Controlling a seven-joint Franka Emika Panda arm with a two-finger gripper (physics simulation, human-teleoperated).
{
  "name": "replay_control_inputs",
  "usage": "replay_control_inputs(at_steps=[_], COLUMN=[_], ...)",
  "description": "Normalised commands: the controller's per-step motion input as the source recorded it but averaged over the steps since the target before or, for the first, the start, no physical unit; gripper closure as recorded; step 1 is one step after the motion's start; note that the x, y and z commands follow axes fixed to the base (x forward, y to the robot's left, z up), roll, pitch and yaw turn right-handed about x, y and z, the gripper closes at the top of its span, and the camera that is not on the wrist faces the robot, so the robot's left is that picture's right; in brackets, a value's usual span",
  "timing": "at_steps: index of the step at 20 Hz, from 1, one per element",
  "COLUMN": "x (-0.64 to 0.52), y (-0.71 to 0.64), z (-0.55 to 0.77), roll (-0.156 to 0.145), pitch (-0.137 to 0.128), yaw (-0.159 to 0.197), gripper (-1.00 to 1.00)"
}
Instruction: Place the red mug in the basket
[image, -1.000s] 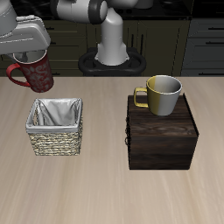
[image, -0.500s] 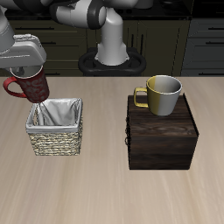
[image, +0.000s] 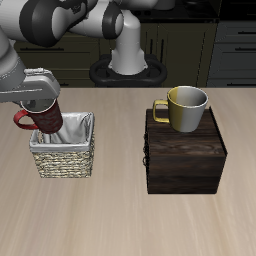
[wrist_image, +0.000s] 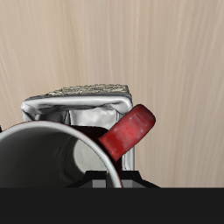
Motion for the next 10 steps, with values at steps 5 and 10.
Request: replay_control_inputs(at_steps=[5,10], x=[0.07,0.00], y=[-0.06,-0.03], z=[-0.43,-0.16], roll=[-0.038,-0.012], pitch=[0.052,0.027], yaw=[0.012,0.014], gripper=[1.00,-1.00])
